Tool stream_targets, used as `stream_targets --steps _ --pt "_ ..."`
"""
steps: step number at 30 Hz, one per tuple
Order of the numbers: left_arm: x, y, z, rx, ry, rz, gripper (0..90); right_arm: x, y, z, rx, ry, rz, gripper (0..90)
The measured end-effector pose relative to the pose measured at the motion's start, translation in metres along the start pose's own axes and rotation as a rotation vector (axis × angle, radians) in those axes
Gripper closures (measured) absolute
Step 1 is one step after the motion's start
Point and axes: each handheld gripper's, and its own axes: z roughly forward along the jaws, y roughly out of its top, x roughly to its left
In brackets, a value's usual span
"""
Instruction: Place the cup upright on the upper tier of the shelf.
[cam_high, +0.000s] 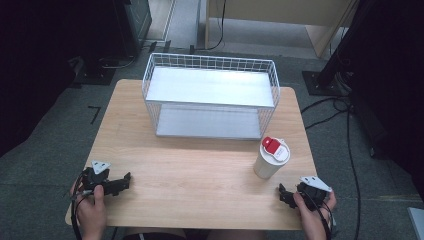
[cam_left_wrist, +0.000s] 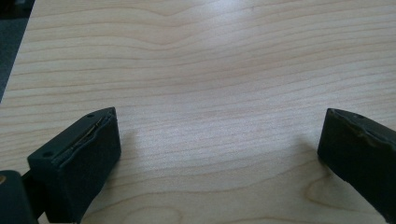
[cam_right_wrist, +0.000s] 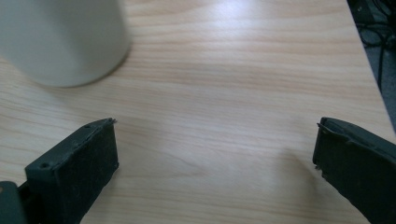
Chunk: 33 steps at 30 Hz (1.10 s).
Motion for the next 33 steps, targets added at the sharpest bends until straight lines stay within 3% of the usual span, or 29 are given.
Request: stream_targets --steps 8,15,22,33 --pt "0.0 0.0 0.0 0.0 0.0 0.0 0.0 0.022 0.006 -0.001 -0.052 0.053 -0.051 0.0" --pt "0.0 0.0 0.0 0.0 0.0 0.0 0.0 0.035 0.01 -0.001 -0.074 0.104 -0.055 0.4" --pt "0.0 0.0 0.0 0.0 0.0 0.0 0.0 0.051 0.022 -0.002 -0.14 0.154 0.017 5.7" --pt "0.0 0.0 0.0 0.0 0.0 0.0 0.0 0.058 0.037 -0.002 -0.239 0.16 0.037 8.7"
